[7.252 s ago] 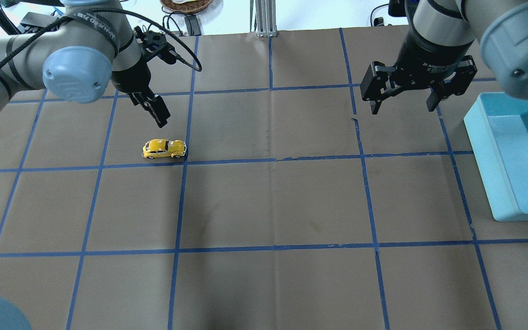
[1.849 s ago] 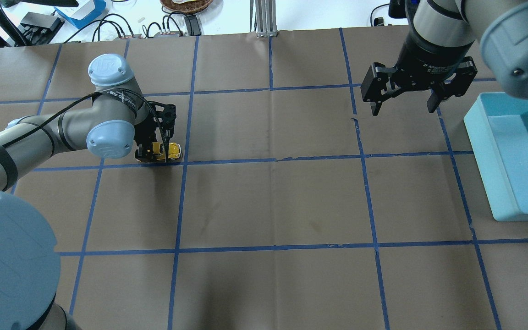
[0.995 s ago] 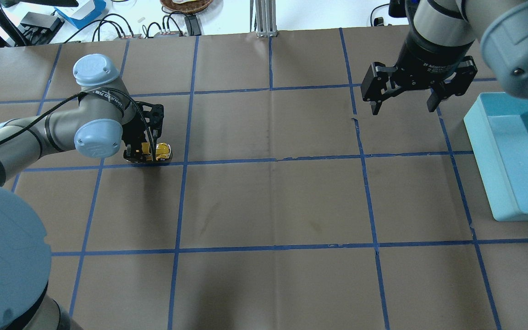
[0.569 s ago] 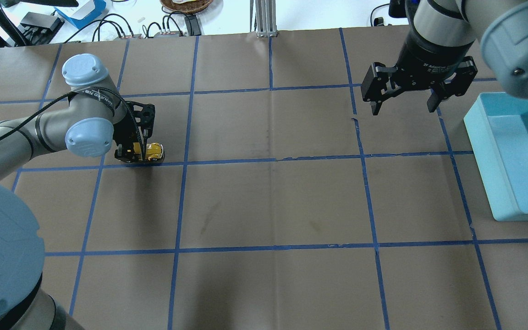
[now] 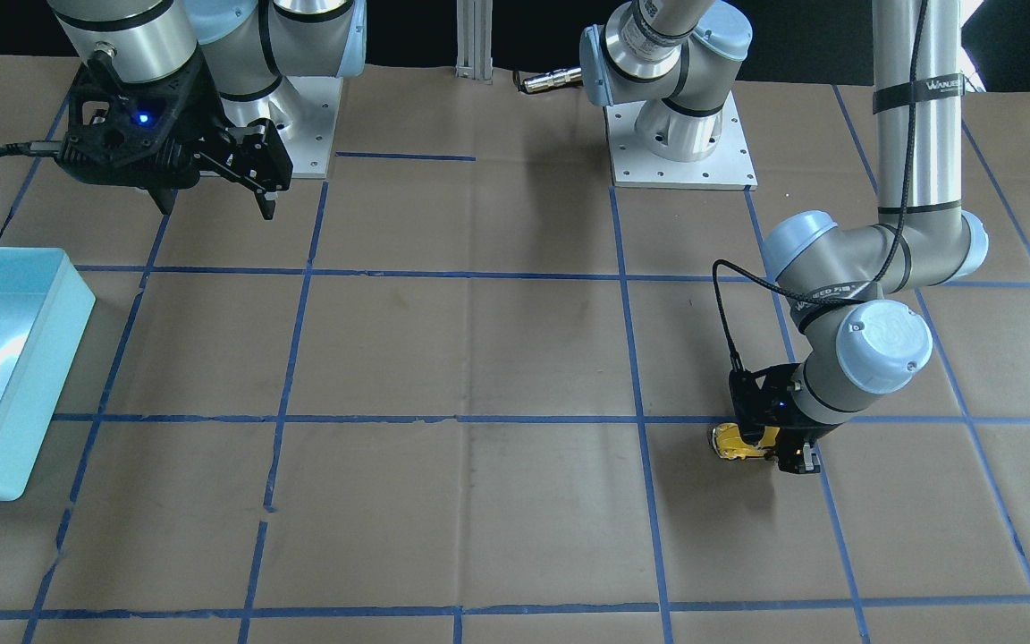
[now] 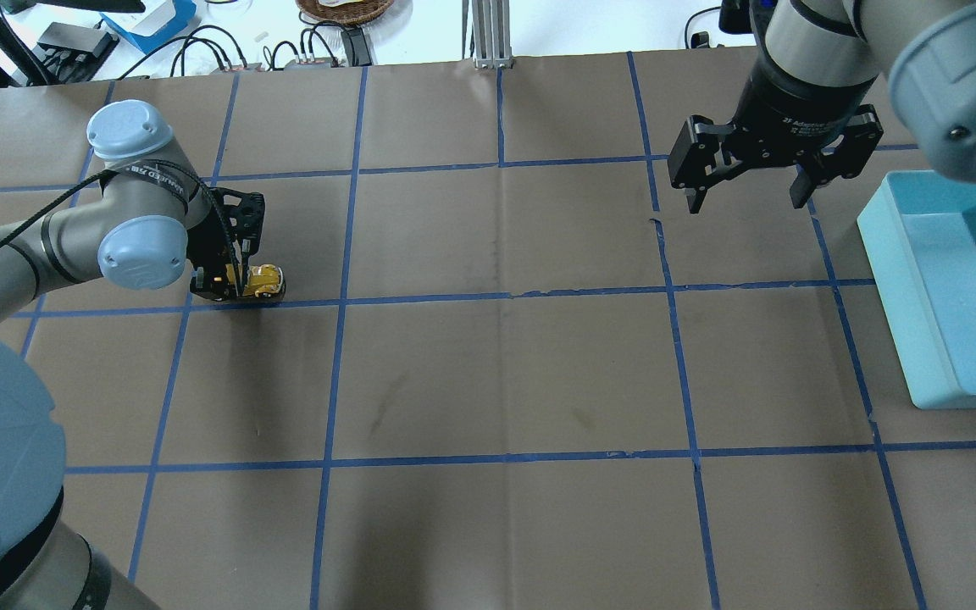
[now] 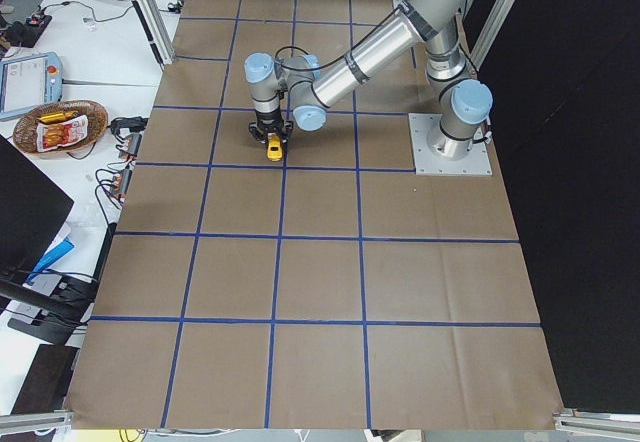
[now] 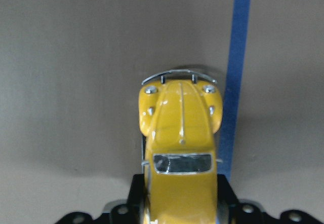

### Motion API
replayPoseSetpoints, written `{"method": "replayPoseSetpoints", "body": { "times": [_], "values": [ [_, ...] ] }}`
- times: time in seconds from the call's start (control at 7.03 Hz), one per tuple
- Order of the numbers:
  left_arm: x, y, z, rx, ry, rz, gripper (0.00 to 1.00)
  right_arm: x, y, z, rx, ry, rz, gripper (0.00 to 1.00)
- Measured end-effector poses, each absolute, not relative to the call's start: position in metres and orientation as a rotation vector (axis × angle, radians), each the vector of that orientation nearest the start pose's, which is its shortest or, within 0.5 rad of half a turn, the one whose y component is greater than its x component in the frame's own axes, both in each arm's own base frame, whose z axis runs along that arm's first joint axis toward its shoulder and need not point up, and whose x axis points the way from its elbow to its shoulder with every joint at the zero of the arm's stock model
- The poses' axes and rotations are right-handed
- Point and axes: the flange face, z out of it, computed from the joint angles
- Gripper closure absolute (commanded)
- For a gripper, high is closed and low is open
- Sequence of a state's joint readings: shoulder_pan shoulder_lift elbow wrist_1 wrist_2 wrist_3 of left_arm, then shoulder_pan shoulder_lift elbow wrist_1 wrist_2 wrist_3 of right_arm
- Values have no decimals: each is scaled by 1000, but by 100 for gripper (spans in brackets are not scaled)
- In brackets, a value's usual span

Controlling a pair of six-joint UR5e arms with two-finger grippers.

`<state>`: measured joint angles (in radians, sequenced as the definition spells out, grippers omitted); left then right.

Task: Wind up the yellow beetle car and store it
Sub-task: 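Keep dragging the car backward along the table with the left gripper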

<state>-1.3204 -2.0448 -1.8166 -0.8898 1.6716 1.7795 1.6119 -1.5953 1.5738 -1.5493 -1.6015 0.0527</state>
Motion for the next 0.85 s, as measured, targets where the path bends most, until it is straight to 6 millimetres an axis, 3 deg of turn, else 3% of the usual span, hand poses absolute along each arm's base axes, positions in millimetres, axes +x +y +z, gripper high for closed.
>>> {"method": "replayPoseSetpoints", "body": {
  "times": [0.43,0.85],
  "values": [
    [52,-596,179,2156,2257,165,100,150,-476,496,19,3172,-1,1],
    [64,-594,178,2155,2264,167,100,149,-476,496,19,3172,-1,1]
  ]
}}
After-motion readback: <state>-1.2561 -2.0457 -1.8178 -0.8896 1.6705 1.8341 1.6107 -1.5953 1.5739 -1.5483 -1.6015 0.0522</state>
